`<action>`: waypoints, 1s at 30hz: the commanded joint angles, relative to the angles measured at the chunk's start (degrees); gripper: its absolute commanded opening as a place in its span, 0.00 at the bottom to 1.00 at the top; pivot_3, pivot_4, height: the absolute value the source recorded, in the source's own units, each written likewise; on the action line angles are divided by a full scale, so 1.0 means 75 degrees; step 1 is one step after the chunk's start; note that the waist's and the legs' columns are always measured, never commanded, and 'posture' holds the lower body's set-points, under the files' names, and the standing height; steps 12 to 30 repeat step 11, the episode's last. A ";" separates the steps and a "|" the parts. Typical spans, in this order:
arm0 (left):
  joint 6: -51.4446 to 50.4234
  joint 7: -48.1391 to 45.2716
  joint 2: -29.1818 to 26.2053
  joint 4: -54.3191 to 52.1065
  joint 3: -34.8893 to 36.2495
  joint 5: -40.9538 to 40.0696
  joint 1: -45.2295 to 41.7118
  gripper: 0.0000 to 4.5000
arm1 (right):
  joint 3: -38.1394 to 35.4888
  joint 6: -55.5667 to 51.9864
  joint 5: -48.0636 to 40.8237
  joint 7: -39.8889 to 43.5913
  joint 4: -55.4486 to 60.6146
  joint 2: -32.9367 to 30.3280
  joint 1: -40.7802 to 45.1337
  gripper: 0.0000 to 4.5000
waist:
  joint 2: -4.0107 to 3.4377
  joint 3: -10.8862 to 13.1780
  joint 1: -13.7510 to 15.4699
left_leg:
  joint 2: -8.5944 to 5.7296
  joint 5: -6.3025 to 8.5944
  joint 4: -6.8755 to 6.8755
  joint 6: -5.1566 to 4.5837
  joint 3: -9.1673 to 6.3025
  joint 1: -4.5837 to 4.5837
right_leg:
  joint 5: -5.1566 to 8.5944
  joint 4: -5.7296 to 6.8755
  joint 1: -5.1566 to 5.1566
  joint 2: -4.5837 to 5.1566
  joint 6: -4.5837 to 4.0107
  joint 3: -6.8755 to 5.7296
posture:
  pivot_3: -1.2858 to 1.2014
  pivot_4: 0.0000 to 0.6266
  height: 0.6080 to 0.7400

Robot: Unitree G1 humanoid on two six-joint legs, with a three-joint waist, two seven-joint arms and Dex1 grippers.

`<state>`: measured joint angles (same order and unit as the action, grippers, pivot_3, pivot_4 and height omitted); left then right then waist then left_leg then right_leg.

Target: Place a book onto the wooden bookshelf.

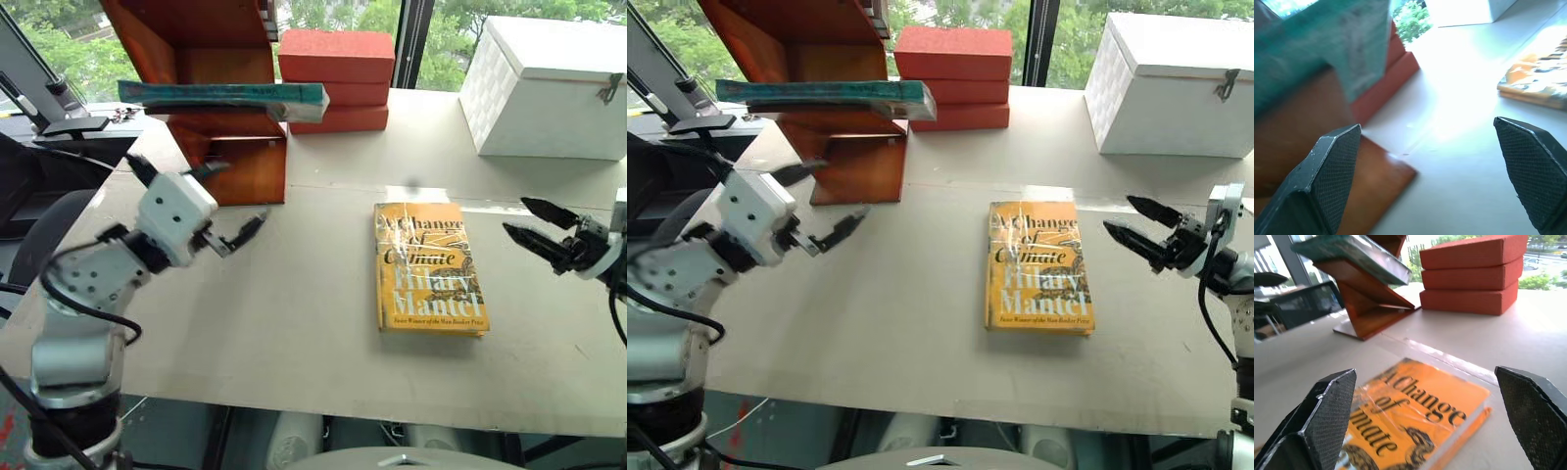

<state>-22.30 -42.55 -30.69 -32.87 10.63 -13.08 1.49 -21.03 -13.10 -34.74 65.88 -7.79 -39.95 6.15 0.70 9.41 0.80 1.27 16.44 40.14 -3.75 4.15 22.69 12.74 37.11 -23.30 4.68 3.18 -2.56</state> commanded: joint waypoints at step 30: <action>0.0968 0.0713 0.0787 0.1199 -0.1564 0.0392 0.1740 1.00 | -0.0111 0.2273 0.1313 -0.0364 -0.0148 0.0260 -0.1779 1.00 | -0.0067 -0.0058 0.0000 | 0.0003 0.0010 -0.0002 -0.0017 0.0016 -0.0013 | 0.0018 0.0026 -0.0023 0.0004 -0.0042 0.0037 | 0.52 0.24 0.84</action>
